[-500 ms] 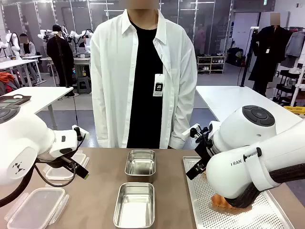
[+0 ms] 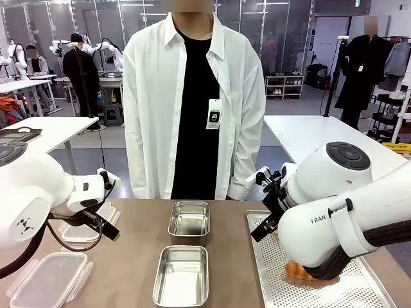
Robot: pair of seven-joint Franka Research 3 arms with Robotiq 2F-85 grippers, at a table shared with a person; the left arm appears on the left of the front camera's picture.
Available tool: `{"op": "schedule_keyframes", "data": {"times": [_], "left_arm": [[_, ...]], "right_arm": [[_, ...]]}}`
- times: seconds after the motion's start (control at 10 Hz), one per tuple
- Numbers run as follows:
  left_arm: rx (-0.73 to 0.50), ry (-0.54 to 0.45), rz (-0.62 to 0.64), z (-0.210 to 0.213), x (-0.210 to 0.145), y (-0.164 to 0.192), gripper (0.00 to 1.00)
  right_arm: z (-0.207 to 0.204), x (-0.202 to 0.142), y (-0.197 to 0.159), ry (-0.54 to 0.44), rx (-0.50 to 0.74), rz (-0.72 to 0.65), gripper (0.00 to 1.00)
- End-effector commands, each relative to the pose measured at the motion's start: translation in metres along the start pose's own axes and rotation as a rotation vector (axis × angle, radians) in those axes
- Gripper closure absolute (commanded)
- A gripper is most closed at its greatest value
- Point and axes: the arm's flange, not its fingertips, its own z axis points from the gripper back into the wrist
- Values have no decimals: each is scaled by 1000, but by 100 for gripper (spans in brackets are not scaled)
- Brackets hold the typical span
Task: Place the bread into the airtight container.
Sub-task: Pick up a Butter Roll and place it into an empty Airtight Container.
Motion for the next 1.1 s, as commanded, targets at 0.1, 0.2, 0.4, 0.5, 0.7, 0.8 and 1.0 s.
{"op": "schedule_keyframes", "data": {"times": [0.1,0.2,0.4,0.5,0.7,0.8,1.0], "left_arm": [[0,0,1,0,0,0,0],[0,0,1,0,0,0,0],[0,0,0,0,0,0,0],[-31,-13,27,26,19,8,0],[-87,-30,34,88,55,27,0],[-159,-9,28,133,70,39,0],[-203,-24,-9,216,80,61,0]], "right_arm": [[0,0,0,0,1,-3,0],[0,0,0,0,1,-3,0],[0,0,0,0,0,0,0],[29,15,-11,-3,19,-45,0],[94,41,-37,-16,-31,-44,0],[138,52,-54,-6,-71,-16,0],[226,51,-87,-23,-18,23,0]]}}
